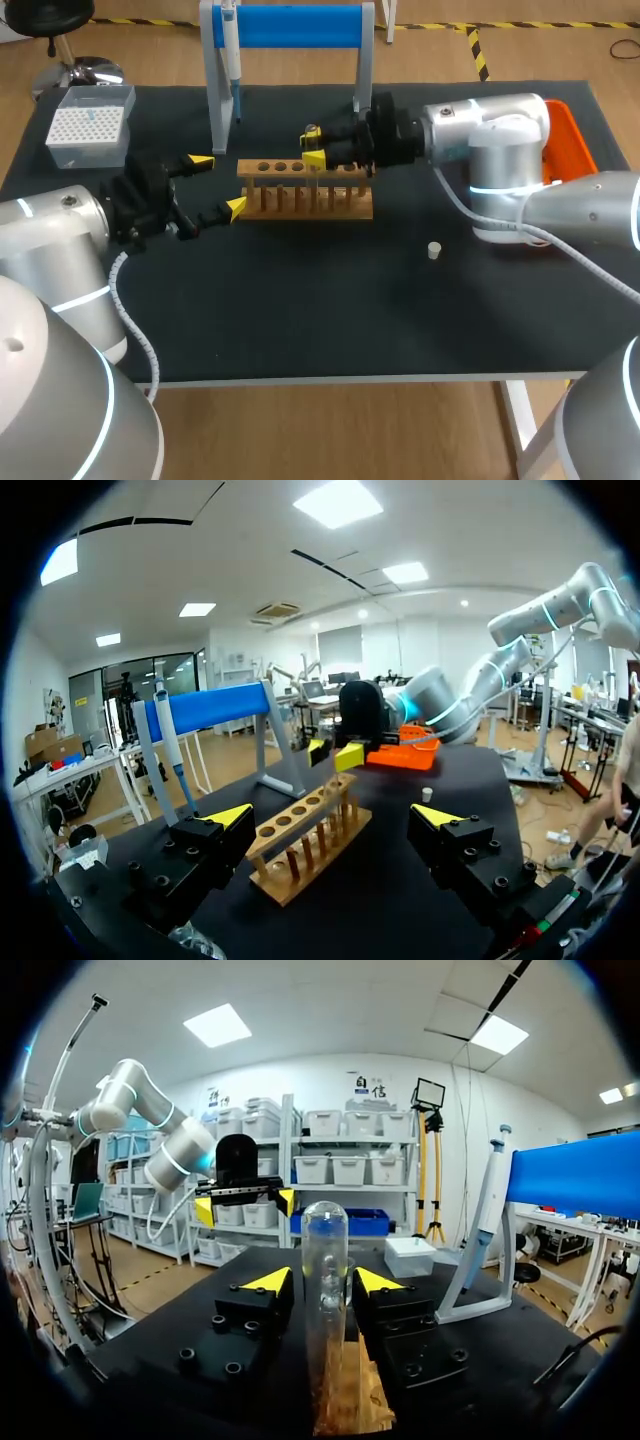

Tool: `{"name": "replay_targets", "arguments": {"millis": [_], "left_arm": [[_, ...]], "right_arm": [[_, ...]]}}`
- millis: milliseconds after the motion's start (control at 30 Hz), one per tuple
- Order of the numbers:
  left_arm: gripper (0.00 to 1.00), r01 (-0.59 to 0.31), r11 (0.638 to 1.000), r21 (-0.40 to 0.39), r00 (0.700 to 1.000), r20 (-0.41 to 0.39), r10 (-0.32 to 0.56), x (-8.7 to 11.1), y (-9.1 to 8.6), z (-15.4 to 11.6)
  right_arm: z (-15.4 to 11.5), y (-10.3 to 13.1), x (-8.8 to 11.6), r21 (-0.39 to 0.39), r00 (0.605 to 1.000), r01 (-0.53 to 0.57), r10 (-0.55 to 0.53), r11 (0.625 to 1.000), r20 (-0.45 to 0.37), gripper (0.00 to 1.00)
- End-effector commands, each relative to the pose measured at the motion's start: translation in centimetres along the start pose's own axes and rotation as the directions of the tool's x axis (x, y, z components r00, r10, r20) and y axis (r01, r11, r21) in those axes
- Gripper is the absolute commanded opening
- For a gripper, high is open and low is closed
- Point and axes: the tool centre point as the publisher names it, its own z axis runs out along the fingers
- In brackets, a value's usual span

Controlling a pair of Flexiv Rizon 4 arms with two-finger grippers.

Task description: Invert the test tube, pick up the pipette, mount the tip to pipette, aspirate from beaker and dispense into the tube, eject the tip, return the pipette, and cap with the stopper.

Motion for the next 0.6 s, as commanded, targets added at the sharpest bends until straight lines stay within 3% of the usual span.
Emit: {"name": "replay_targets", "arguments": {"millis": [33,133,167,600], "left_arm": [[1.0,-0.001,1.0,-0.002,1.0,0.004,0.001,0.12,-0.01,0.06],[1.0,-0.001,1.0,-0.002,1.0,0.004,0.001,0.12,-0.01,0.06],[1.0,-0.001,1.0,-0.002,1.0,0.004,0.001,0.12,-0.01,0.06],[1.0,-0.001,1.0,-0.002,1.0,0.004,0.001,0.12,-0.01,0.06]], "right_arm": [[0.09,-0.11,-0.14,-0.004,1.0,-0.001,0.001,1.0,-0.001,0.28],[0.1,-0.1,-0.17,-0.006,1.0,-0.002,0.002,1.0,-0.001,0.02],[0.11,-0.09,-0.18,-0.006,1.0,-0.002,0.002,1.0,0.0,0.0],[-0.05,0.49,-0.15,-0.025,1.0,-0.012,0.012,1.0,0.006,0.0]]}}
